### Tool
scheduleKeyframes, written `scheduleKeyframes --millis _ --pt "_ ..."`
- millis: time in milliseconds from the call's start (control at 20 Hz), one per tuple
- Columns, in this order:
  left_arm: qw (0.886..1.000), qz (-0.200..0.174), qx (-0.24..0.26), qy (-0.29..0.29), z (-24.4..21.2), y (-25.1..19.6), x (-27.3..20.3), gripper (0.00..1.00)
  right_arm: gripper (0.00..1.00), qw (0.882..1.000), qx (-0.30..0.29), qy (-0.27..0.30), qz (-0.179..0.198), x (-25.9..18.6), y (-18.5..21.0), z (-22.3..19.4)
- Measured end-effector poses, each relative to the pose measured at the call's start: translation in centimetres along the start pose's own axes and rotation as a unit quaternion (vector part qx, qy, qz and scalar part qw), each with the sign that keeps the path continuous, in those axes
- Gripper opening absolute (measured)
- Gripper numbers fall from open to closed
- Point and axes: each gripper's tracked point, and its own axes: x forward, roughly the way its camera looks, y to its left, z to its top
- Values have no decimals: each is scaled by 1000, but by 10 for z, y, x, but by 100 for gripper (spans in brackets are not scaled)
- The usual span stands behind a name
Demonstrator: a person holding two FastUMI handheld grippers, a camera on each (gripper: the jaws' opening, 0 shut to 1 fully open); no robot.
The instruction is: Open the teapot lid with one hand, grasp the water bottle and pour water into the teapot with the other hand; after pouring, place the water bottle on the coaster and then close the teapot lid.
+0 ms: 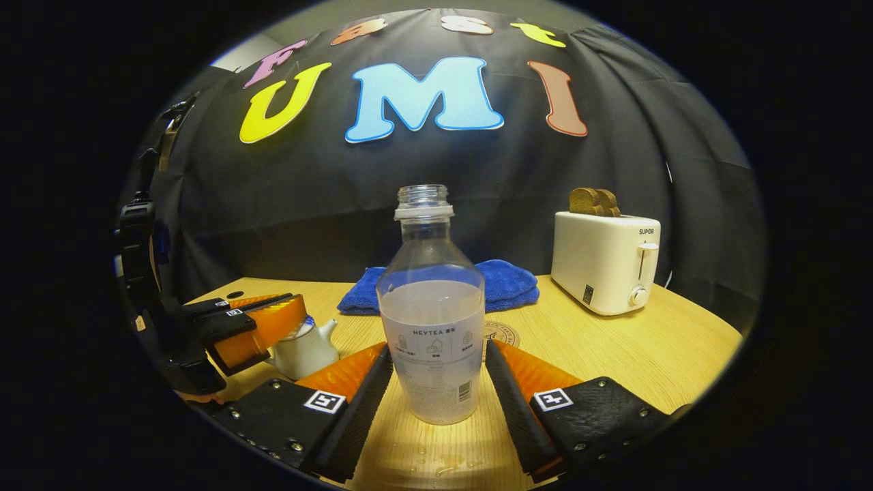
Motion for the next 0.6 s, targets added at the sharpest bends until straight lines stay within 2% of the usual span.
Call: scheduleKeyframes --millis 50,100,200,350,400,450,600 --pt "1000 -2 -1 1 -2 0 0 19 77 1000 -2 -1 0 1 -1 0" --pt "1000 -1 -6 -4 0 2 -1 19 78 1000 -5 0 -4 -2 -1 1" --pt "1000 -3 -22 -13 6 5 -2 11 78 1000 -12 0 -8 -2 -3 1" --pt "1000 -1 -21 -13 3 3 -2 14 76 1000 -16 2 -13 -3 -6 1" --pt "1000 -2 -24 -16 6 4 -3 11 76 1000 -16 3 -15 -3 -7 1" --pt "999 -2 -28 -23 9 4 -5 14 76 1000 -16 3 -16 -3 -8 2" --pt "998 2 -32 -46 27 10 -12 14 76 1000 -19 3 -17 -4 -9 1"
